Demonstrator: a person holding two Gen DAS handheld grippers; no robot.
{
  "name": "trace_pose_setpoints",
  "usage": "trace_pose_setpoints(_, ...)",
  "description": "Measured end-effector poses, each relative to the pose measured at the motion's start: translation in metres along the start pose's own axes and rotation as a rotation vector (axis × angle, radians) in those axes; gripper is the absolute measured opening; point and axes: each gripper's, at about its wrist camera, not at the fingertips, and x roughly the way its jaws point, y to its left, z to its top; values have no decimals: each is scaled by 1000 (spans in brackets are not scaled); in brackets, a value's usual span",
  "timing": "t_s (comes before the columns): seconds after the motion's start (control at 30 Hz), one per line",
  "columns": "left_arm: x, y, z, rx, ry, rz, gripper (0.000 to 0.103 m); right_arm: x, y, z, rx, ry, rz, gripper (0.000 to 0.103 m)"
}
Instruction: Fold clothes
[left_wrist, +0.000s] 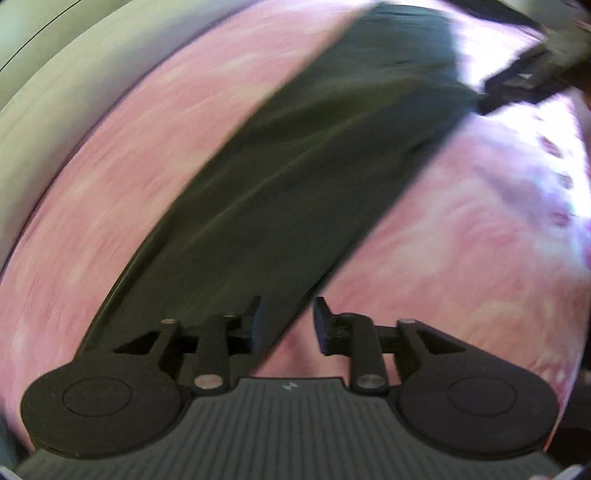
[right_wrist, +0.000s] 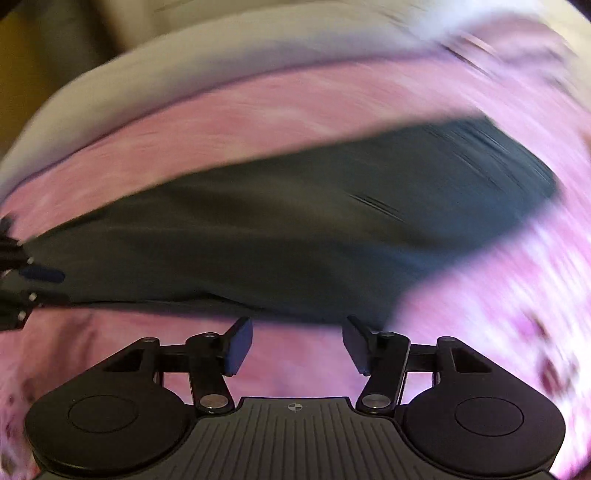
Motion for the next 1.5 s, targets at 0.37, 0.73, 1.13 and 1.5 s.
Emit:
trace_pose_setpoints(0.37,17,188,-111,-260,59,190,27,85,175,57,-477,11,271,58)
trace_pose_setpoints(0.73,61,232,-116,-128,88,91,6,204,199,126,-948,84,137,57)
trace_pose_setpoints(1.13,59,254,-114,-171,69,117,15,233,194,147,-969,133,159,16)
trace_pose_setpoints(1.5,17,276,-123,-259,66,212,31,197,201,107,-514,199,19,55)
